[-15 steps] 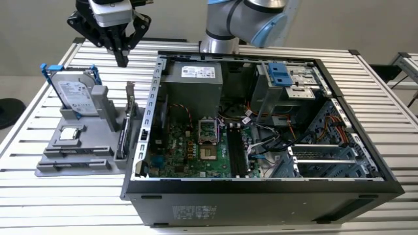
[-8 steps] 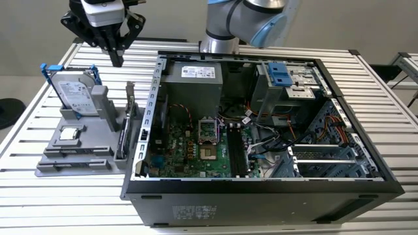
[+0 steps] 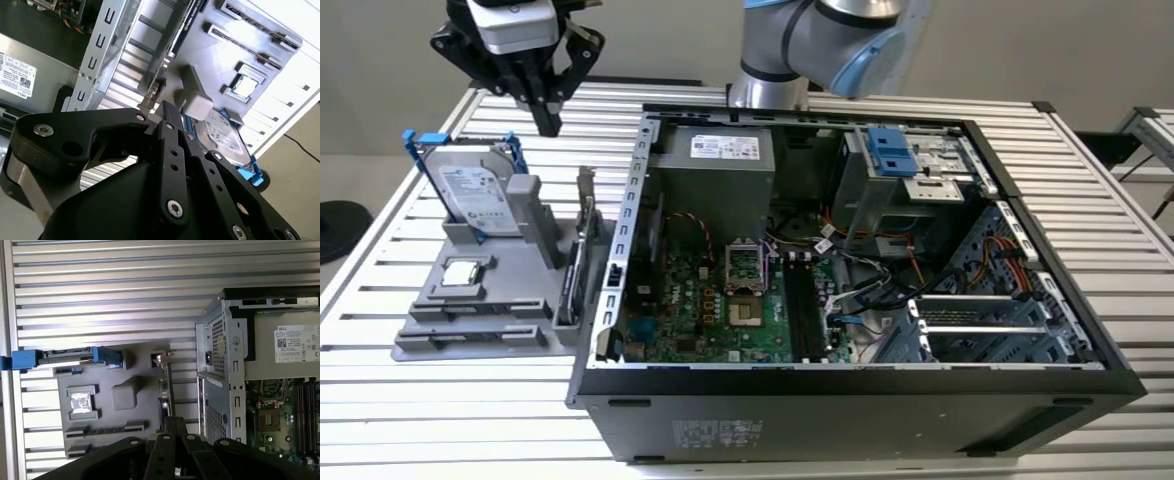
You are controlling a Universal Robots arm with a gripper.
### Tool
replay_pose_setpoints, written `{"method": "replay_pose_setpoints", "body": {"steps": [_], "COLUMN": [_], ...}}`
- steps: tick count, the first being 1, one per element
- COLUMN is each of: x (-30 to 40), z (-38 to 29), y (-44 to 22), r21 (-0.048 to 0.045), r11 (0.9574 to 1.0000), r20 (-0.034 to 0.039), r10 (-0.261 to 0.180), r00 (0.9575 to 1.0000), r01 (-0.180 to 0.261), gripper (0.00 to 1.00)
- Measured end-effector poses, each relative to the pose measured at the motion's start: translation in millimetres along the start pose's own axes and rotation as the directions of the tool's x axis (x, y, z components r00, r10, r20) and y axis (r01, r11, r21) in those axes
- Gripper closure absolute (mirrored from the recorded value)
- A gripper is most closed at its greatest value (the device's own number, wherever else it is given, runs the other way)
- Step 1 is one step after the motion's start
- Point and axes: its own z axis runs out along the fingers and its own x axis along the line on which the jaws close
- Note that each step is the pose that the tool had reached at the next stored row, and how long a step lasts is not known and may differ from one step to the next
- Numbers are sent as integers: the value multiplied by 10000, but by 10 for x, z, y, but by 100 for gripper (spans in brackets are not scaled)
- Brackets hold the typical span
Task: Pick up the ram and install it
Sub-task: 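Reach for the ram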
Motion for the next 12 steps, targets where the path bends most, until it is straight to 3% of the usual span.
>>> {"method": "replay_pose_setpoints", "body": {"steps": [12], "x": [172], "z": [-3], "y": [-12], "r21": [0], "r11": [10000], "r20": [0], "r10": [-1], "r00": [10000], "r01": [1], "gripper": [100]}}
